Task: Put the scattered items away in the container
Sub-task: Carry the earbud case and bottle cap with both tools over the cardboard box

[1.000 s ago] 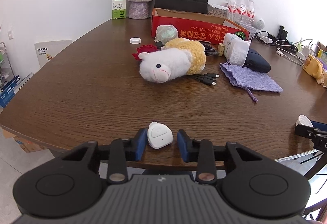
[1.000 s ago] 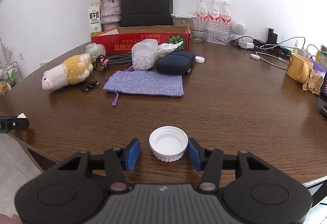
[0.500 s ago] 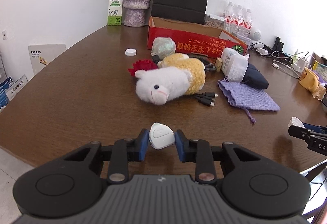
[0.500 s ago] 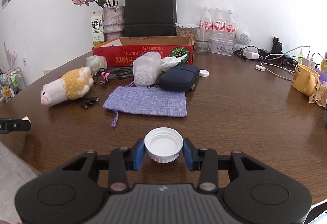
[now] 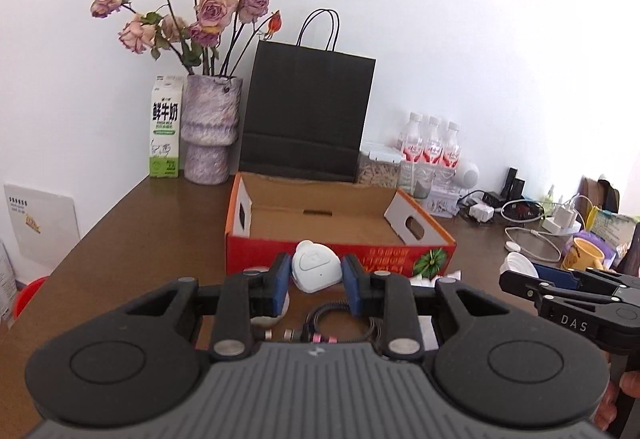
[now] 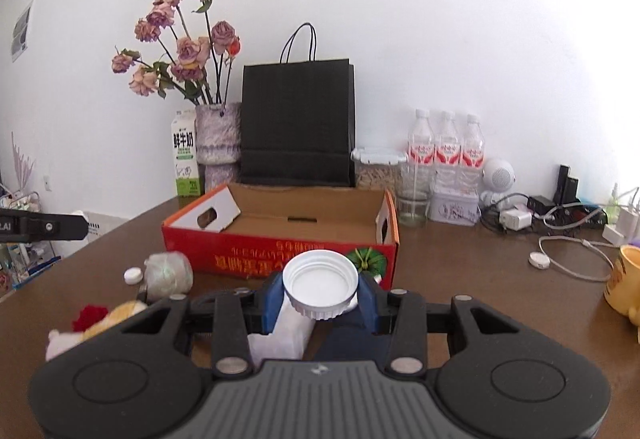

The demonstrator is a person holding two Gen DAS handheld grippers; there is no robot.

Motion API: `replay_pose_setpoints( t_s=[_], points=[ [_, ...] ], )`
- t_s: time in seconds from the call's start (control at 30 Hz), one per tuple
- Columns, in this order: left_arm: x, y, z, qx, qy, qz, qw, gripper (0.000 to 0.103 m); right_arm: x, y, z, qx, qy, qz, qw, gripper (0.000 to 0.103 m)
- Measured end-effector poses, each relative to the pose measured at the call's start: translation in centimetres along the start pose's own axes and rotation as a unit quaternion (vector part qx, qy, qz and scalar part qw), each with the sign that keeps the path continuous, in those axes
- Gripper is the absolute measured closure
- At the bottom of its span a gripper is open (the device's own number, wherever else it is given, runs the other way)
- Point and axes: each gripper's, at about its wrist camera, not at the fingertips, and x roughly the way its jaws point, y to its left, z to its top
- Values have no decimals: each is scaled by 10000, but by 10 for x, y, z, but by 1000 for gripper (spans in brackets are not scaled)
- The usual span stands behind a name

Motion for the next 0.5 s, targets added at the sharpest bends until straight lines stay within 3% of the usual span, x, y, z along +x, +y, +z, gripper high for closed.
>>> replay_pose_setpoints(
  t_s=[0.1, 0.27, 0.4, 0.5],
  points=[
    [46, 4, 27, -124, 169, -69, 9998, 74, 47, -3, 31, -4, 41, 65, 10000, 64],
    [138, 16, 55, -211, 863, 103, 9960, 74, 141, -11, 61, -207, 585, 25, 9981, 64],
    [214, 29, 55, -280, 1658, 300, 9853, 74, 220, -22, 58, -64, 1516, 113, 9883, 64],
    [259, 36, 41, -242, 2081, 562, 9762, 74, 262, -26, 43, -18, 1922, 50, 9813, 64]
  ],
)
